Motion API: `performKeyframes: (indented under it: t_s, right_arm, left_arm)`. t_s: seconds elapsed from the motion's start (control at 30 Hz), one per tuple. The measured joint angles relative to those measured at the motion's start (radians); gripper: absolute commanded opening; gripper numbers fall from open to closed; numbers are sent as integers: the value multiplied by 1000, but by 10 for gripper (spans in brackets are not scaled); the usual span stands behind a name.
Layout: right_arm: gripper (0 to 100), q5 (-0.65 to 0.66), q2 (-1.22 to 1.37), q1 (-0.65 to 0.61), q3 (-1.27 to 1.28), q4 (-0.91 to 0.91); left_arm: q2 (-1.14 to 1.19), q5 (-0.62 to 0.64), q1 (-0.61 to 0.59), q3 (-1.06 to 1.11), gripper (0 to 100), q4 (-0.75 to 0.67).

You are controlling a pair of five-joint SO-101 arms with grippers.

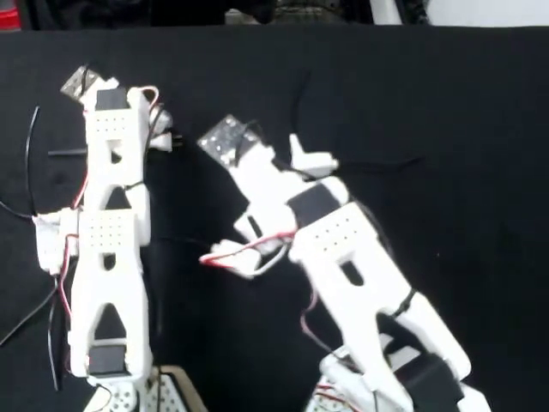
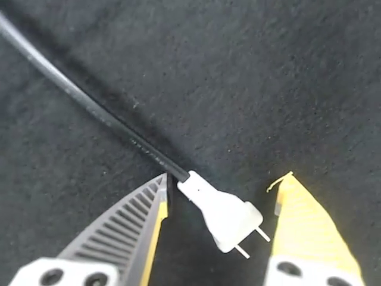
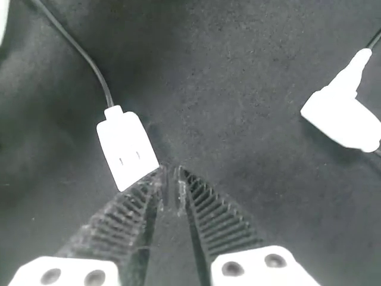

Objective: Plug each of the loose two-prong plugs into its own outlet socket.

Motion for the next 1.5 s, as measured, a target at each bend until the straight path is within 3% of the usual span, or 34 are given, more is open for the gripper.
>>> performKeyframes:
  t_s: [0.27, 0.43, 0.63, 0.97, 1.1, 1.5]
  right_arm:
    - [39, 0, -26, 0, 95, -54]
    - [39, 14, -26, 0, 107, -63]
    - [39, 48, -26, 0, 107, -63]
    - [38, 48, -26, 0, 107, -63]
    - [38, 48, -26, 55, 107, -63]
    - [37, 49, -26, 89, 86, 41]
  left_arm:
    - [40, 3, 0, -48, 159, 18]
    - [41, -64, 2, -58, 60, 68]
    - [43, -169, 23, -109, 31, 144]
    - [38, -284, 58, -89, 28, 155]
    - [-63, -287, 107, 78, 29, 155]
    - [-703, -373, 334, 991, 29, 133]
